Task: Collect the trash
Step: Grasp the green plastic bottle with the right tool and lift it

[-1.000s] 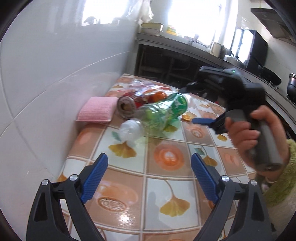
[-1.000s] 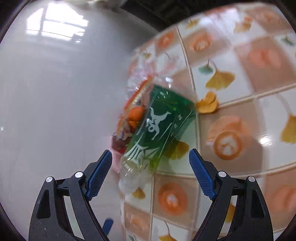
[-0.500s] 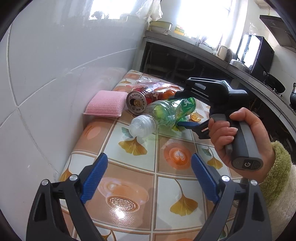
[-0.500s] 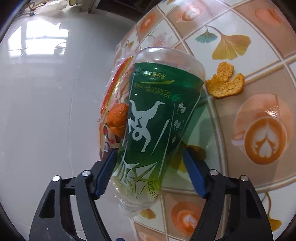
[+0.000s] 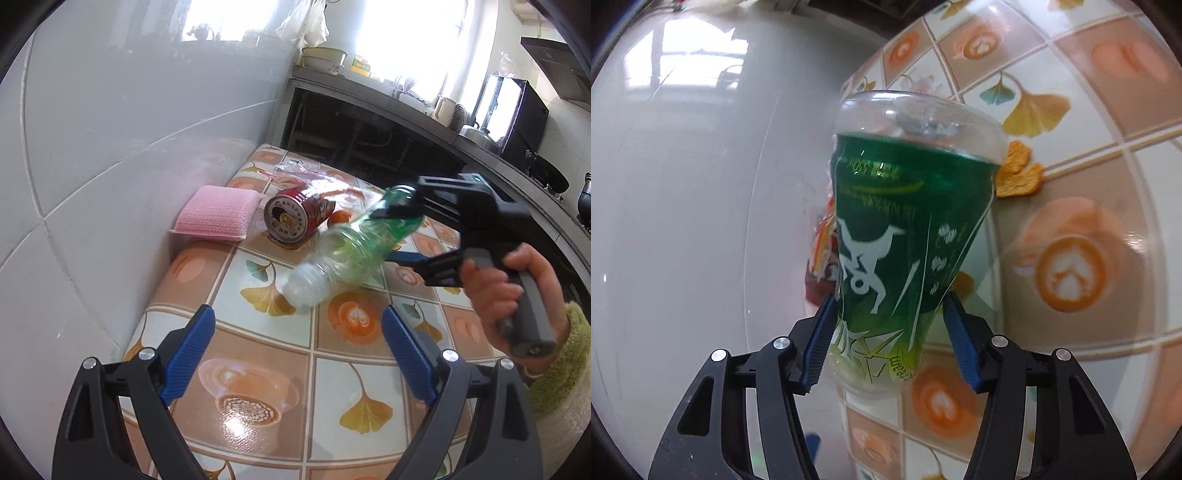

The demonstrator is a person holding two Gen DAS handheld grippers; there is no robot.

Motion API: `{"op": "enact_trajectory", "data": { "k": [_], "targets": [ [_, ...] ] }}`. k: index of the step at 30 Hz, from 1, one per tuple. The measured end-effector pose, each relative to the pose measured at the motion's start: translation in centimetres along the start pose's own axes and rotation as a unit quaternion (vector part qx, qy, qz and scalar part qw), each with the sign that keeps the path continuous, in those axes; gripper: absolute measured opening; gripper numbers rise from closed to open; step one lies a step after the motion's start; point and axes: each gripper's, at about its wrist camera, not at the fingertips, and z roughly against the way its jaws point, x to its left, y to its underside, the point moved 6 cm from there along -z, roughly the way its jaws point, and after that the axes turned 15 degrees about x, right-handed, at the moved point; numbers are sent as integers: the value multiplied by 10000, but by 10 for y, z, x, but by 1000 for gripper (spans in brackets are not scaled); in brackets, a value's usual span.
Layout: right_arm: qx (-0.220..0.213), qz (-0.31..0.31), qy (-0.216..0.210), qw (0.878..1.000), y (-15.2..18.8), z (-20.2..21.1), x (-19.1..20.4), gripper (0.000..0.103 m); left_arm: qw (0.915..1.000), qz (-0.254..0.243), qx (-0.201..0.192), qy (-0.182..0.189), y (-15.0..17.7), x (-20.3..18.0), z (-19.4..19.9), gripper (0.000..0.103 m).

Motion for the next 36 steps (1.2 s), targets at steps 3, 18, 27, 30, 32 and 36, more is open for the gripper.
{"op": "enact_trajectory", "data": {
  "k": [3, 18, 27, 30, 32, 36],
  "targets": [
    [51, 130, 3, 9999, 7, 18, -7, 54, 10000, -40, 17, 35, -2, -4, -1, 89],
    [99, -168, -490, 9986, 57, 121, -103, 49, 9936, -1004, -511, 86, -73, -52, -11, 89],
    [42, -752, -1284, 9889, 57, 113, -129, 49, 9874, -1563, -254, -13, -120, -91, -57, 89],
    [35, -909, -1575, 9833, 50, 120, -143, 50, 9830, -1821, -227, -108, -125, -103, -65, 89],
    [22, -935, -1634, 9821, 45, 118, -145, 50, 9794, -1995, -190, -254, -127, -108, -70, 89],
    [13, -950, -1720, 9805, 38, 115, -146, 55, 9670, -2475, 36, -607, -137, -120, -90, 89]
  ]
}}
